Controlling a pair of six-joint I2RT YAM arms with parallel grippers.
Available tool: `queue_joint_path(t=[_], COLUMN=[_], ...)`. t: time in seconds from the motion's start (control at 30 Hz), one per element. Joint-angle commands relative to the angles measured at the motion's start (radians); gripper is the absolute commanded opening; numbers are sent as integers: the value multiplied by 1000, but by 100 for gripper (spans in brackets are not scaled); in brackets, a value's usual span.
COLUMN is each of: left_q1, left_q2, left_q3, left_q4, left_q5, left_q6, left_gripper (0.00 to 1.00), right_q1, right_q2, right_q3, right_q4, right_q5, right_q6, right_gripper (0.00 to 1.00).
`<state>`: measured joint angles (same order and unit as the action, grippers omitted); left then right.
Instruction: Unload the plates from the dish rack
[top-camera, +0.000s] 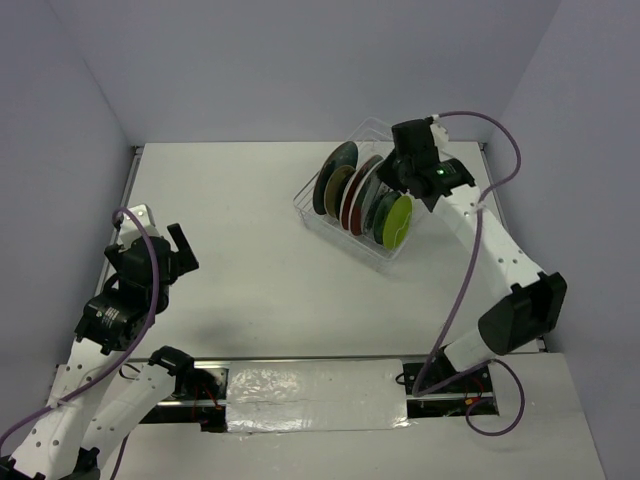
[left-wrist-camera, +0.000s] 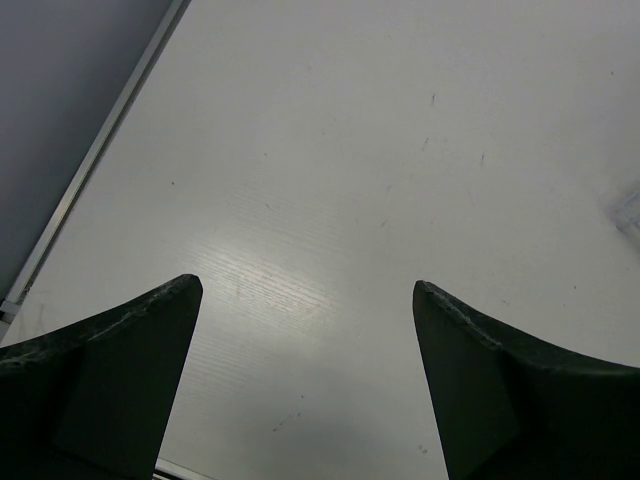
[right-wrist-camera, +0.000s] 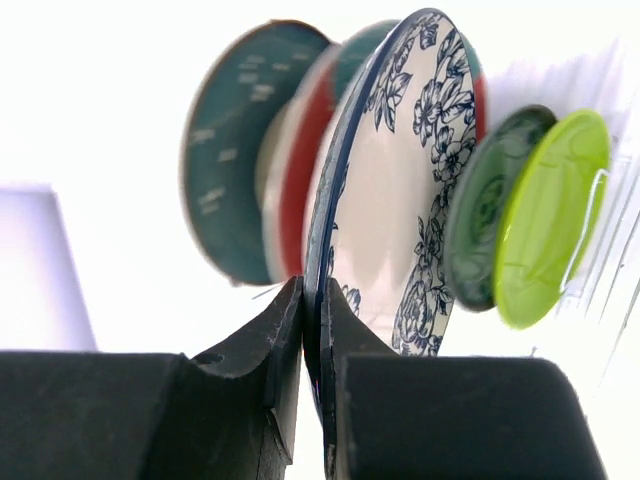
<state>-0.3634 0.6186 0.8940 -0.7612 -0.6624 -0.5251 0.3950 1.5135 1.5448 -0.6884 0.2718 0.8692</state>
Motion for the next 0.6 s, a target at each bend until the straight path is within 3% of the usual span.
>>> queue_joint_path(t=[0.0, 0.1, 0.23, 0.3, 0.33, 0.37, 0.47, 0.53, 0.57], left_q1=[0, 0, 0, 0, 0, 1, 0, 0, 0], left_q2=[-5, -8, 1, 24, 53, 67, 136, 212, 239], left_q3=[2, 6, 43, 104, 191, 244, 468, 654, 722], left_q4=[33, 28, 14, -42, -62, -78, -122, -173, -199], left_q5=[-12, -20, -14, 29, 99, 145, 279, 377, 391], left_q6=[5, 4, -3, -38, -67, -78, -154, -199, -248], left_gripper=[100, 100, 99, 100, 100, 99, 100, 99, 100], right_q1=[7, 8, 8, 18, 33, 60, 295, 463, 639], right_q2=[-165, -229, -280, -280, -247, -218, -72, -30, -47], right_q3=[115, 150, 222, 279, 369, 433, 713, 747, 619], right_q4=[63, 55, 67, 101, 60, 5, -325, -431, -418], right_q5=[-2, -34, -196, -424, -569, -589, -450, -77, 92], right_q6=[-35, -53, -142, -252, -383, -468, -836, -1002, -1121], right_gripper=[0, 0, 0, 0, 0, 0, 0, 0, 0])
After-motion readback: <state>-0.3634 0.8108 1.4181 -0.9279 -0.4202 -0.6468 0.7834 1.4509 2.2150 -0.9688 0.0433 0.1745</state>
